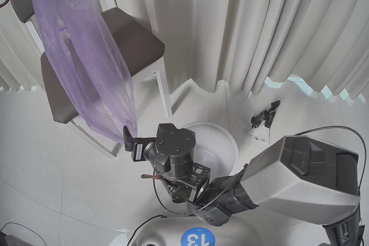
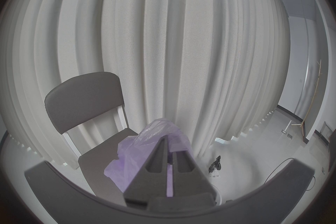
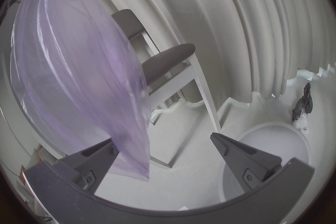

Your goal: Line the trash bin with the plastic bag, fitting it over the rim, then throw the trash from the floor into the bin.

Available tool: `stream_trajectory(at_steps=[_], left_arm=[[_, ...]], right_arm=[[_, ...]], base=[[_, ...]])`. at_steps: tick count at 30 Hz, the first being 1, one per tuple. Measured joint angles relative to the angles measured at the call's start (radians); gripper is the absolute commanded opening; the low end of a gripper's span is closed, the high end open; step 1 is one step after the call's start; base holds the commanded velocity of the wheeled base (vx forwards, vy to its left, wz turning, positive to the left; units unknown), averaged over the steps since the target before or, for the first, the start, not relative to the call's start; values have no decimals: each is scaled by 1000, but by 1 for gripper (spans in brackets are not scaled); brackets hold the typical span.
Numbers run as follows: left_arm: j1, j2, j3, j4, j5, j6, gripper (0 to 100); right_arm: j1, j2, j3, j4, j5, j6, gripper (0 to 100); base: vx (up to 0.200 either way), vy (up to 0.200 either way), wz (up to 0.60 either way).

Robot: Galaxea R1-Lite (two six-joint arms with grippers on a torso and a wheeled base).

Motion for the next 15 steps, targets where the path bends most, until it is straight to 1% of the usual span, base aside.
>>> stream_trajectory(at_steps=[15], left_arm=[[0, 1, -1, 0, 0, 0, 0]], right_arm=[[-21, 80, -55, 2, 10, 0, 100]], base=[[0, 0, 0]])
